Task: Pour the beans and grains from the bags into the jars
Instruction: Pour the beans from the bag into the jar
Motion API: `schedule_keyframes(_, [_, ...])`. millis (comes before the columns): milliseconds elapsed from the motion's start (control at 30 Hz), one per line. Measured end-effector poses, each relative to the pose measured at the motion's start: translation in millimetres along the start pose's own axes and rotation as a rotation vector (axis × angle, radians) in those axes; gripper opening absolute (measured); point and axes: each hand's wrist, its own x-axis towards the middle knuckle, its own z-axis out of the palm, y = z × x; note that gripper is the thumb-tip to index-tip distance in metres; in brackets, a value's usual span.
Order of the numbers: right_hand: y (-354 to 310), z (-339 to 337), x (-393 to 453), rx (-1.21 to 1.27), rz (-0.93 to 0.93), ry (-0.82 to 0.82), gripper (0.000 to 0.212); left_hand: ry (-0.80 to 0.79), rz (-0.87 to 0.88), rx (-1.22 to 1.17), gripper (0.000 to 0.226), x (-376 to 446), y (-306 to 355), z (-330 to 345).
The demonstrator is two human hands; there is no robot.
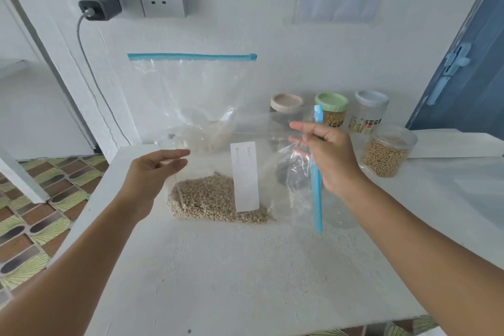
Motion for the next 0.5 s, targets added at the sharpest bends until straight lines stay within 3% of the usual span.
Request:
schedule_keyframes(233, [1.3, 7.5, 2.6, -0.005, 0.052, 0.011, 0.047, 0.052, -0.056, -0.232, 0.02, 7.3, 25.2, -11.7])
schedule_keyframes(400, [-0.4, 12.6, 3.8, -0.028, 0.055, 0.045, 0.049, 0.225, -0.029, -0.15, 0.008, 20.4, 29.4, -7.3])
schedule_keyframes(500, [-0.9, 13.2, 2.7, -0.021, 0.063, 0.063, 0.048, 0.231, 0.063, -0.02, 0.02, 25.6, 30.7, -11.0])
